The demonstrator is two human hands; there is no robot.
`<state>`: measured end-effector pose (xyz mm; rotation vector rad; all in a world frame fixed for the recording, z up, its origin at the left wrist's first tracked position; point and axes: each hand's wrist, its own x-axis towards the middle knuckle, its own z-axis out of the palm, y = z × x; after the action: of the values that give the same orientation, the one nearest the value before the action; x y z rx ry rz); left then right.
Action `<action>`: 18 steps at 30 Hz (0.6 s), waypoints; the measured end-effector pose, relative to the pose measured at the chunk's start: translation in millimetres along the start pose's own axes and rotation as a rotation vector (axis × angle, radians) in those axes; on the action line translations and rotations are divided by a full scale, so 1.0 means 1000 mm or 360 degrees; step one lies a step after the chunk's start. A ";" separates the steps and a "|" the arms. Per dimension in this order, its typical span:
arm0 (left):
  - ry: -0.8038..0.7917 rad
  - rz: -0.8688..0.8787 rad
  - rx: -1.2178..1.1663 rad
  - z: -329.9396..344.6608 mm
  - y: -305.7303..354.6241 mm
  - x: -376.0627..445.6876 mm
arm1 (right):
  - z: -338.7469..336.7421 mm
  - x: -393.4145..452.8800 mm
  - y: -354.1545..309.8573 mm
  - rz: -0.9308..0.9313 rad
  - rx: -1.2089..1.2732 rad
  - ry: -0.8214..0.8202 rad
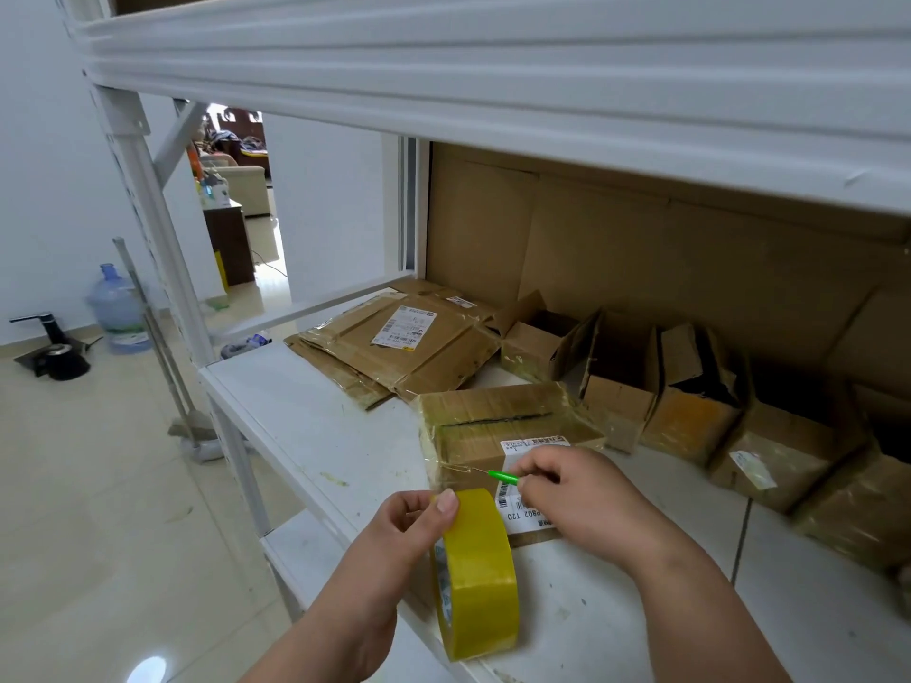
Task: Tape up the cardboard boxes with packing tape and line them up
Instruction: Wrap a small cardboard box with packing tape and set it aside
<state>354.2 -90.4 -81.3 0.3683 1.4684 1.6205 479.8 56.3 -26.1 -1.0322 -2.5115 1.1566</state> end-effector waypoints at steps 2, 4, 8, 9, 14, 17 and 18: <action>0.0007 0.0020 -0.0005 0.000 -0.001 -0.001 | -0.001 0.004 -0.007 -0.0036 -0.0004 -0.0014; -0.0001 0.0045 0.0008 0.000 -0.001 -0.002 | -0.002 0.007 -0.014 -0.0076 -0.0013 -0.0028; 0.0003 0.0067 -0.0003 0.001 0.000 -0.003 | -0.002 0.008 -0.024 -0.0120 -0.0101 -0.0083; 0.0010 0.0072 -0.0009 0.002 0.000 -0.003 | -0.001 0.008 -0.025 -0.0127 -0.0121 -0.0081; 0.0024 0.0041 -0.0014 0.004 0.001 -0.004 | 0.003 0.013 -0.030 -0.0135 -0.0208 -0.0065; 0.0043 0.0018 -0.0013 0.004 0.001 -0.004 | 0.004 0.015 -0.031 -0.0138 -0.0250 -0.0067; 0.0043 0.0013 -0.0009 0.004 0.001 -0.004 | 0.005 0.016 -0.031 -0.0135 -0.0257 -0.0067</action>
<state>358.9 -90.9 -77.8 0.3513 1.4842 1.6416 450.4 49.9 -8.4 -0.9364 -2.6904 0.9756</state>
